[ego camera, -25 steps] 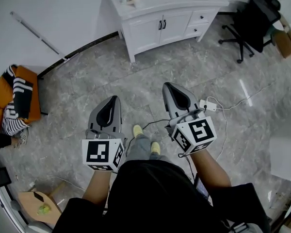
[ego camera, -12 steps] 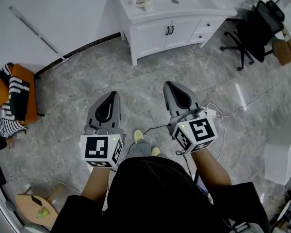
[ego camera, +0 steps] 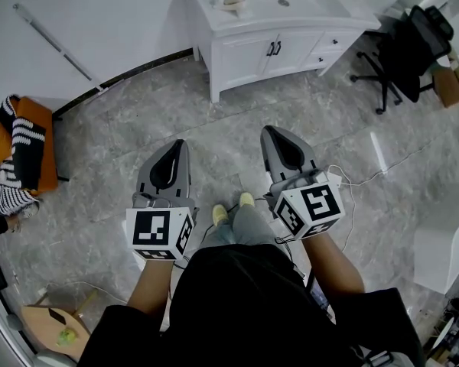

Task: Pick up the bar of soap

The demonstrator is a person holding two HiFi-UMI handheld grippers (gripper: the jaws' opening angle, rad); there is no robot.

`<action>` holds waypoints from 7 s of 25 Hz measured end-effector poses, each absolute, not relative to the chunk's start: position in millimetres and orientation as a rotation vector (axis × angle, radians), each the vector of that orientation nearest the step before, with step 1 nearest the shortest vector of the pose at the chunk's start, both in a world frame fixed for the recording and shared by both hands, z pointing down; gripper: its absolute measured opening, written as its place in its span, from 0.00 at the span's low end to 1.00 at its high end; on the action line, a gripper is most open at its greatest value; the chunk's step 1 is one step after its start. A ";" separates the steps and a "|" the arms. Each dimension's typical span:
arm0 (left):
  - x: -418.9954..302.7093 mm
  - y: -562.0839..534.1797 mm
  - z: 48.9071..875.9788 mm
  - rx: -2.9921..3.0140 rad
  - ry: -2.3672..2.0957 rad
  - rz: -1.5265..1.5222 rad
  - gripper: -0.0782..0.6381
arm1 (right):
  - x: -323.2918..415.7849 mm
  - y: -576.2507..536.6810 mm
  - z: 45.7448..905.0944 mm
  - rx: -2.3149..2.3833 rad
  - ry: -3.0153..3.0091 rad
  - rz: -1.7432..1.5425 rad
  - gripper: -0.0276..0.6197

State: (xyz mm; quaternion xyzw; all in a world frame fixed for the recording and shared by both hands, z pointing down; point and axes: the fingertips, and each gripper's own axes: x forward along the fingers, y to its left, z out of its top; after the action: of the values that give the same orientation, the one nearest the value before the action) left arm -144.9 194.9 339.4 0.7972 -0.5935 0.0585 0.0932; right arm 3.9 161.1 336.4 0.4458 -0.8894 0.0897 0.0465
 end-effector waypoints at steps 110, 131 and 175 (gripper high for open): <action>-200.1 -317.2 356.2 2.427 -1.562 0.247 0.12 | -49.8 -360.1 349.8 1.386 -2.568 0.233 0.05; -125.6 -441.6 374.1 2.549 -1.410 0.418 0.12 | 6.1 -485.8 356.6 1.375 -2.618 0.191 0.05; -60.6 -464.3 540.4 2.897 0.196 1.302 0.42 | 68.3 -523.1 378.5 1.534 -2.482 0.253 0.05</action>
State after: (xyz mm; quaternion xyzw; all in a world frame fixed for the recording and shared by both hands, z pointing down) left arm -60.6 -464.3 540.4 0.9102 0.0614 0.4091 -0.0202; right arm 68.3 -523.1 378.5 0.5207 -0.8427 0.0860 0.1064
